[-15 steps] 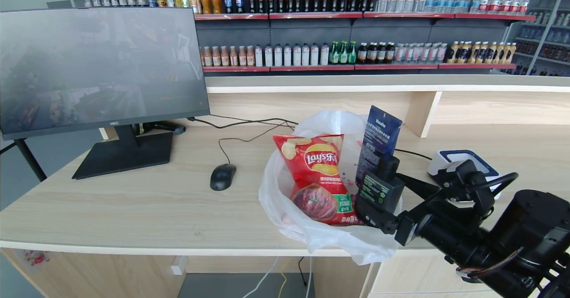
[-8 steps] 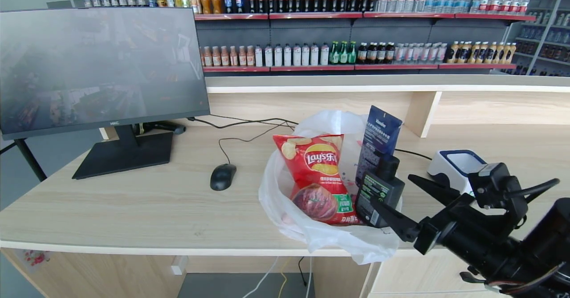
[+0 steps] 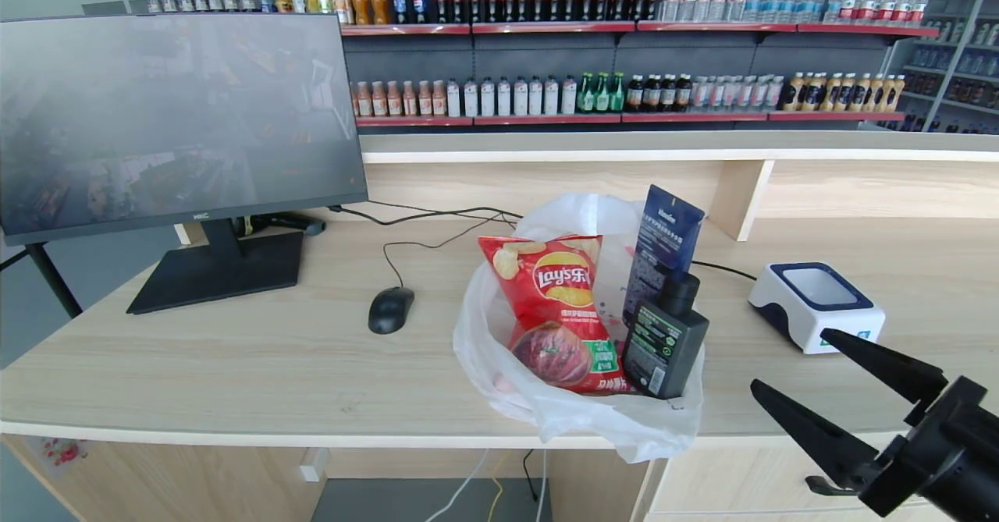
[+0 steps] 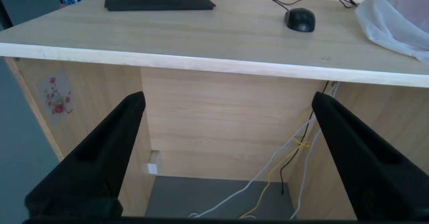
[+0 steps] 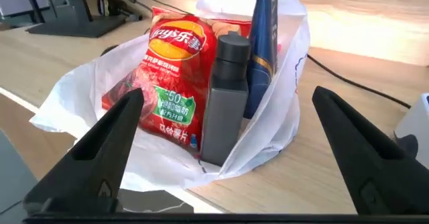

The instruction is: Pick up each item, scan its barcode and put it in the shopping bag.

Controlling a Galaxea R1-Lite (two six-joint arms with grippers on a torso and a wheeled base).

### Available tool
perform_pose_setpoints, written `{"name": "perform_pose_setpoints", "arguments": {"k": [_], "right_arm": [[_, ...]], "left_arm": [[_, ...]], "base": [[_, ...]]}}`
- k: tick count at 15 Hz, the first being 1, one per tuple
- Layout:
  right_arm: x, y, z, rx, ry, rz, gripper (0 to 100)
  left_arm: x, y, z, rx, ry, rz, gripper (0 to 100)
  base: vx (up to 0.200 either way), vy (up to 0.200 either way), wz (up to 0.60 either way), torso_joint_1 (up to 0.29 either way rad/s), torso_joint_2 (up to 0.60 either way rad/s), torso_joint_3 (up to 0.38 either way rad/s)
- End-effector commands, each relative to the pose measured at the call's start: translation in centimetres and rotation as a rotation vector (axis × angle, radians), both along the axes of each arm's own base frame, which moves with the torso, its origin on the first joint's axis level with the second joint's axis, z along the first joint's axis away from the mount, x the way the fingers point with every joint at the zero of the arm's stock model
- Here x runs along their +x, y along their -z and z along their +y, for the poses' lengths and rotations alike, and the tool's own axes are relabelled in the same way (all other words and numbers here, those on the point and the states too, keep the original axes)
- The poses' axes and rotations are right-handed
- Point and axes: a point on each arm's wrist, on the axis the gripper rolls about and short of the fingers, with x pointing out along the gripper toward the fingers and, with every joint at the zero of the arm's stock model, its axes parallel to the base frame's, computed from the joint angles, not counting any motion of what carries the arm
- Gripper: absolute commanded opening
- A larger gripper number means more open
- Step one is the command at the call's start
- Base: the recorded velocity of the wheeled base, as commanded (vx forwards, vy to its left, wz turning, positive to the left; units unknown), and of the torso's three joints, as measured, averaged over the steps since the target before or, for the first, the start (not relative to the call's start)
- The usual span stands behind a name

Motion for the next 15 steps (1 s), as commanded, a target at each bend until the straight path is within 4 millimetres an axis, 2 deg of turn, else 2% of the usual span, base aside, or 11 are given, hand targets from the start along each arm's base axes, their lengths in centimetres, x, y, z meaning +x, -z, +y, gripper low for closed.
{"name": "perform_pose_setpoints", "arguments": {"k": [1,3,6,11,13,15], "right_arm": [[-6.9,1.2,-3.3,-0.097,-0.077,0.015,100],[-9.6,3.5,-4.6,-0.166,-0.123,0.086,100],[-12.3,6.5,-6.1,-0.193,-0.12,0.147,100],[-12.2,6.7,-6.1,-0.181,-0.051,0.187,100],[-12.1,6.7,-6.2,-0.123,0.131,0.225,100],[-12.7,6.8,-6.3,-0.075,0.305,0.18,100]], "left_arm": [[0.0,0.0,0.0,0.0,0.0,-0.002,100],[0.0,0.0,0.0,0.0,0.0,-0.002,100],[0.0,0.0,0.0,0.0,0.0,-0.002,100],[0.0,0.0,0.0,-0.002,0.0,-0.002,100],[0.0,0.0,0.0,0.0,-0.002,-0.001,100],[0.0,0.0,0.0,-0.002,0.0,-0.002,100]], "base": [[0.0,0.0,0.0,0.0,0.0,0.0],[0.0,0.0,0.0,0.0,0.0,0.0],[0.0,0.0,0.0,0.0,0.0,0.0],[0.0,0.0,0.0,0.0,0.0,0.0],[0.0,0.0,0.0,0.0,0.0,0.0],[0.0,0.0,0.0,0.0,0.0,0.0]]}}
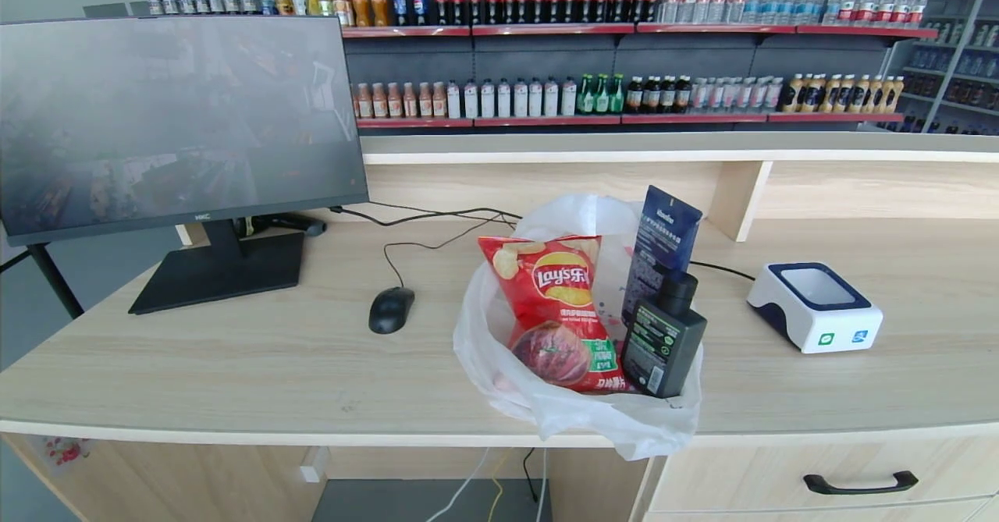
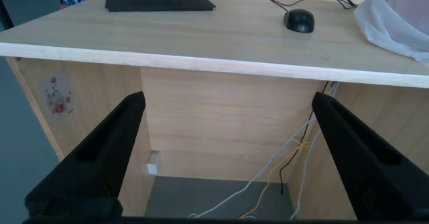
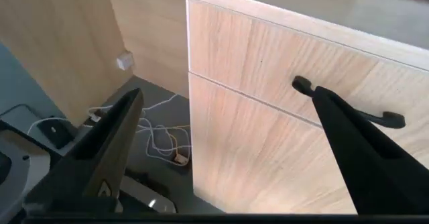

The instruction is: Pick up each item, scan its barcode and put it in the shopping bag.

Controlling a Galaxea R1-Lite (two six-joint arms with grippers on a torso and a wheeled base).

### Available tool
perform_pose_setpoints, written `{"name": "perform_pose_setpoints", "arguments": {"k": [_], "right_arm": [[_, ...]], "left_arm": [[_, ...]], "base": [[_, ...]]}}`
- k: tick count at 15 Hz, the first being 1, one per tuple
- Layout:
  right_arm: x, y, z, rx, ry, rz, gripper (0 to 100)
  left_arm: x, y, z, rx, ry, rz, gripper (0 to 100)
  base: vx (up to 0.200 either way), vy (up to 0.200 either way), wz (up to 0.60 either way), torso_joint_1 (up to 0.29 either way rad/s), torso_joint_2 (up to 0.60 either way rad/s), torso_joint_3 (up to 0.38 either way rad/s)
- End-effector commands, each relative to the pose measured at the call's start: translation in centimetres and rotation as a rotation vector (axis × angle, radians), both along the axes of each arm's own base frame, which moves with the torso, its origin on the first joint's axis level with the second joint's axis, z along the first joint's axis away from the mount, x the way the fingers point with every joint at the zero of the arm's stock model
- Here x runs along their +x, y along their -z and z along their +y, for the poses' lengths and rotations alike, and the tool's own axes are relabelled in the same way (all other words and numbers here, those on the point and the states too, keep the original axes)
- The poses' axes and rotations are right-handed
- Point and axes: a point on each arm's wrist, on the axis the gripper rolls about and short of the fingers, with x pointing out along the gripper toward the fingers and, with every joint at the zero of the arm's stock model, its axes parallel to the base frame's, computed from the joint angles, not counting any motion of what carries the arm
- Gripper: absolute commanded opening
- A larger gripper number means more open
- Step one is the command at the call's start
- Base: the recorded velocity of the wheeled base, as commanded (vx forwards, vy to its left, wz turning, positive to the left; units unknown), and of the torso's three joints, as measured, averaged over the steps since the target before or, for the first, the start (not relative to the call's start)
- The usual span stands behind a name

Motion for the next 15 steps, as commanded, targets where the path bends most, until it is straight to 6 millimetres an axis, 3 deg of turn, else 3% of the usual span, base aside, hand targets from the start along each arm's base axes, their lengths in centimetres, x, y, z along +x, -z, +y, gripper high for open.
{"name": "perform_pose_setpoints", "arguments": {"k": [1,3,6,15], "right_arm": [[-0.7,0.1,0.0,0.023,0.217,-0.085,100],[-1.3,0.2,0.2,0.04,0.362,-0.152,100],[-1.8,0.4,0.2,0.058,0.315,-0.211,100],[-1.8,0.4,0.2,0.091,0.325,-0.206,100]], "left_arm": [[0.0,0.0,0.0,0.0,-0.002,-0.001,100],[0.0,0.0,0.0,0.0,0.0,0.0,100],[0.0,0.0,0.0,0.0,0.0,-0.001,100],[0.0,0.0,0.0,-0.007,-0.002,-0.001,100]], "base": [[0.0,0.0,0.0,0.0,0.0,0.0],[0.0,0.0,0.0,0.0,0.0,0.0],[0.0,0.0,0.0,0.0,0.0,0.0],[-0.2,0.0,0.0,0.0,0.0,0.004]]}}
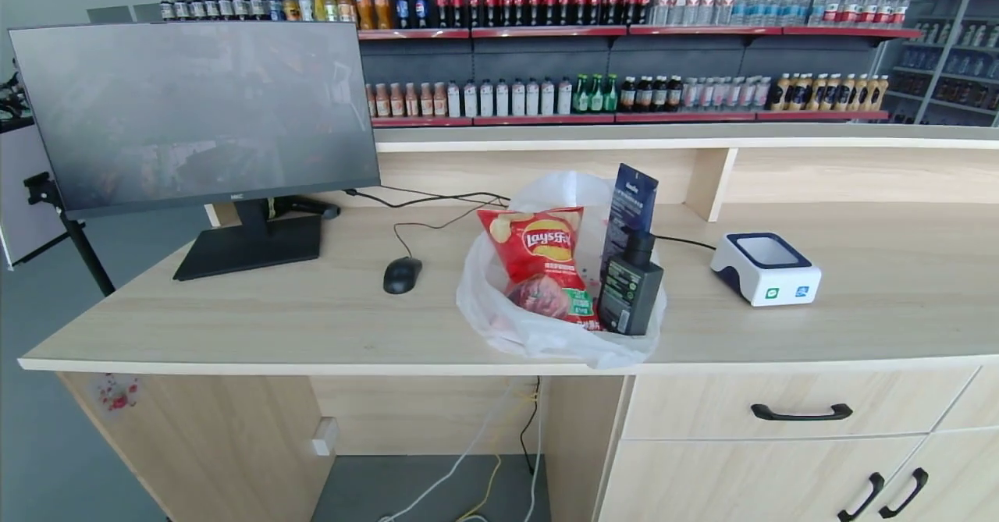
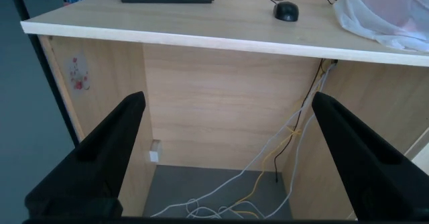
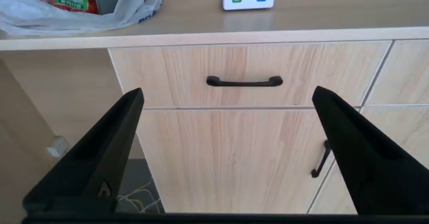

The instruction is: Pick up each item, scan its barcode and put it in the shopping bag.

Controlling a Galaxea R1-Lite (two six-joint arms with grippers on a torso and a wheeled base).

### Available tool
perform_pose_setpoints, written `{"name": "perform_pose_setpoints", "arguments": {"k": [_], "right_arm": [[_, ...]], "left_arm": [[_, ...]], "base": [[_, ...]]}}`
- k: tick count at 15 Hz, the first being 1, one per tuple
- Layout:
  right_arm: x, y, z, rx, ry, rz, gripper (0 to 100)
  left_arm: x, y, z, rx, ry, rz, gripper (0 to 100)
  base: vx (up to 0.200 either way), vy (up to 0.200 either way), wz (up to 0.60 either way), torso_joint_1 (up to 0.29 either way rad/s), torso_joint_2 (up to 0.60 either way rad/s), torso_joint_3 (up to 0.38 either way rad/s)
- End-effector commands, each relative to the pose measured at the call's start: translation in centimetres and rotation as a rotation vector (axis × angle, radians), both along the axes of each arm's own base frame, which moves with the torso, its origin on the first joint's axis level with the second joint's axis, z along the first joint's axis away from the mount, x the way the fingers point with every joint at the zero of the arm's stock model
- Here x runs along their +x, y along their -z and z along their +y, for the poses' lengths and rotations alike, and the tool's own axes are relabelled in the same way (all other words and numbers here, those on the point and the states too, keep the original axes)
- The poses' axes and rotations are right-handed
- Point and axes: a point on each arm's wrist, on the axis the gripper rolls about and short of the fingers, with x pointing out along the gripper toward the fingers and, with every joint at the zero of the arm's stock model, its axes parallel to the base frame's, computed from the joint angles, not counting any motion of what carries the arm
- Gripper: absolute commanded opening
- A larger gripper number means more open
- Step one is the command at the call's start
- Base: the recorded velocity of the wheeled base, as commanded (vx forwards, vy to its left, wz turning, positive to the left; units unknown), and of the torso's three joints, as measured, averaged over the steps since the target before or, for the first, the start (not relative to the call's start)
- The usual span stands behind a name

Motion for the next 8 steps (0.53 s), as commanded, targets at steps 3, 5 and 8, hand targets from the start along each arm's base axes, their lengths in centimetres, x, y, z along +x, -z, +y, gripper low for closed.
{"name": "perform_pose_setpoints", "arguments": {"k": [3,5,8], "right_arm": [[0.01,0.0,0.0,0.0,0.0,0.001,100],[0.01,0.0,0.0,0.0,0.0,0.001,100],[0.01,0.0,0.0,0.0,0.001,0.001,100]], "left_arm": [[0.0,0.0,0.0,0.002,0.0,-0.001,100],[0.0,0.0,0.0,0.005,0.0,-0.001,100],[0.0,0.0,0.0,0.002,-0.002,-0.001,100]], "base": [[-0.2,0.0,0.0,0.001,0.0,0.004],[-0.1,0.0,0.0,-0.004,0.0,-0.001],[0.0,-0.067,0.0,-0.002,0.0,0.002]]}}
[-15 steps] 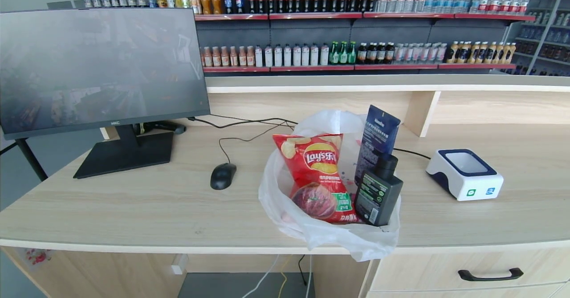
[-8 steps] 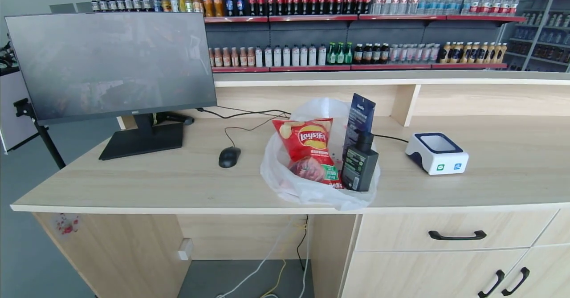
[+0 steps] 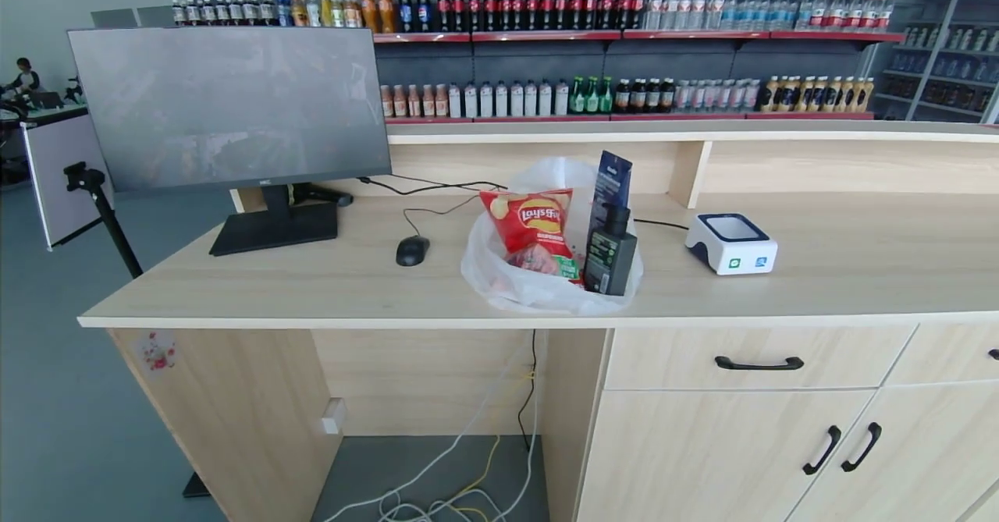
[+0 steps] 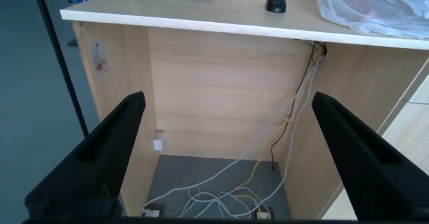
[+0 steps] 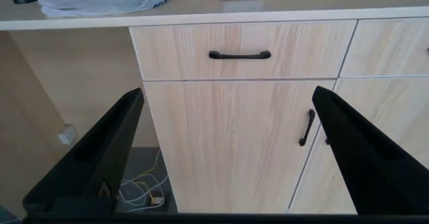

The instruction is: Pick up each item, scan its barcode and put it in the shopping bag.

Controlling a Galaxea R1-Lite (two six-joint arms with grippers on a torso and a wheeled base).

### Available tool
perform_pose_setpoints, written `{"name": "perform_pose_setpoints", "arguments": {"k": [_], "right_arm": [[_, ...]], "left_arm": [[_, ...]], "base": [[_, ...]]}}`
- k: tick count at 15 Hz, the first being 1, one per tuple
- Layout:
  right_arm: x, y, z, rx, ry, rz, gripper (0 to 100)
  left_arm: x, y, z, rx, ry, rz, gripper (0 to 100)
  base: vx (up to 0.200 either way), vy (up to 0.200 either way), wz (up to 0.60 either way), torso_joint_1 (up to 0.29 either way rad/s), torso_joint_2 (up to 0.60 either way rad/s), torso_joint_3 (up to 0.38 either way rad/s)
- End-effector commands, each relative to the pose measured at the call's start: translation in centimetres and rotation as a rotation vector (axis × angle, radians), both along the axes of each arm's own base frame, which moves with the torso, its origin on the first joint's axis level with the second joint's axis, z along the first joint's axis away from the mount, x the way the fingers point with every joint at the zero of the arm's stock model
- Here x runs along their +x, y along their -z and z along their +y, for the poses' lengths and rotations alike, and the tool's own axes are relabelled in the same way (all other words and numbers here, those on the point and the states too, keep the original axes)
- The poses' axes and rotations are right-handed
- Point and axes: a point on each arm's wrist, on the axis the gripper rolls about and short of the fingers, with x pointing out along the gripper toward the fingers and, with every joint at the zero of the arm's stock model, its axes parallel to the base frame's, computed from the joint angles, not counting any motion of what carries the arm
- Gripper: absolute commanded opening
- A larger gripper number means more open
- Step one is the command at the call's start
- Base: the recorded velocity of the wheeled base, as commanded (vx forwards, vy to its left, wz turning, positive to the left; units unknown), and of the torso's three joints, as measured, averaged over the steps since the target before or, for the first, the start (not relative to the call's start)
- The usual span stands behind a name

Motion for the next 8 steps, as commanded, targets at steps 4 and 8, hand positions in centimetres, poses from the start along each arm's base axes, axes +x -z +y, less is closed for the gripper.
{"name": "perform_pose_setpoints", "arguments": {"k": [4,8], "right_arm": [[0.01,0.0,0.0,0.0,0.0,0.002,100],[0.01,0.0,0.0,0.002,0.0,0.002,100]], "left_arm": [[0.0,0.0,0.0,-0.001,-0.002,-0.001,100],[0.0,0.0,0.0,0.0,-0.002,-0.001,100]], "base": [[0.0,-0.2,0.0,0.011,0.0,0.002],[0.0,-0.2,0.0,0.006,0.0,0.004]]}}
